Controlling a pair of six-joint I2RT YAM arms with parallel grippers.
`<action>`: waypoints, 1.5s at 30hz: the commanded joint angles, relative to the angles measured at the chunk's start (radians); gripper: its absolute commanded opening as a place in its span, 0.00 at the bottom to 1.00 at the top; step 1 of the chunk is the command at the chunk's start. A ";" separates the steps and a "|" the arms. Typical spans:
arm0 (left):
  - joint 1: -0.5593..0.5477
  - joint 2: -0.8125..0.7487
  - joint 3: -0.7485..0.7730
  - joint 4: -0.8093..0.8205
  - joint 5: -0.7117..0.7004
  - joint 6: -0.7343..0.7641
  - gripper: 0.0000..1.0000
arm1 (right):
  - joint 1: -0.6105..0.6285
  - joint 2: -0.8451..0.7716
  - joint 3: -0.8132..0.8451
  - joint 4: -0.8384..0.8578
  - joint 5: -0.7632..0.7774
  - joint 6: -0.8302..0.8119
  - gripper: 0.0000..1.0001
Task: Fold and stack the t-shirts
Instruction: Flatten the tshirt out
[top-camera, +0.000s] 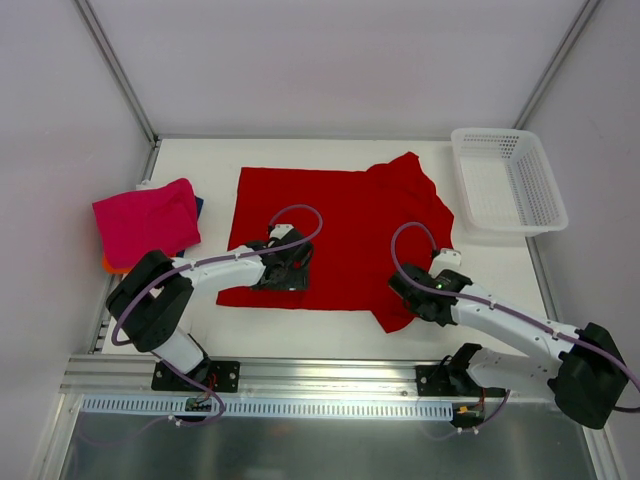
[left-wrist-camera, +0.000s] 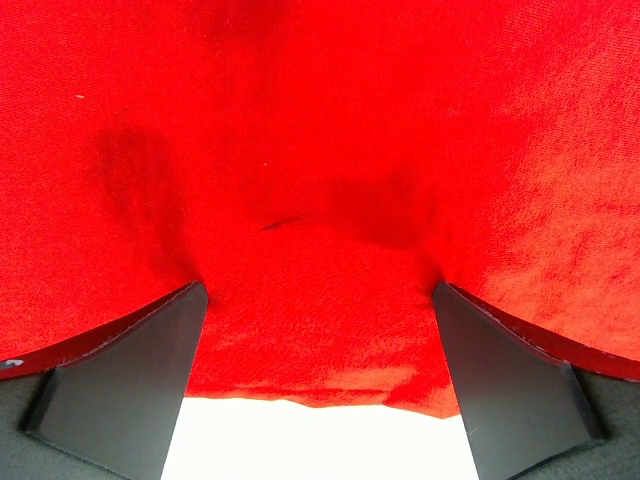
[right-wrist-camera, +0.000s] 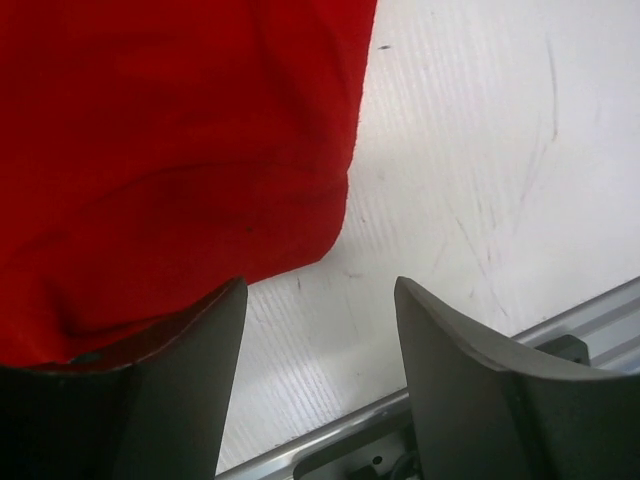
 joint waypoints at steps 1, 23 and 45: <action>-0.008 -0.011 0.003 -0.053 -0.013 0.019 0.99 | -0.003 -0.004 -0.035 0.076 -0.036 0.008 0.65; -0.008 -0.043 -0.046 -0.053 -0.026 0.005 0.99 | -0.056 0.088 -0.111 0.334 -0.093 0.006 0.59; -0.008 -0.020 -0.054 -0.059 -0.027 0.013 0.99 | -0.065 -0.072 0.035 -0.029 0.043 -0.034 0.01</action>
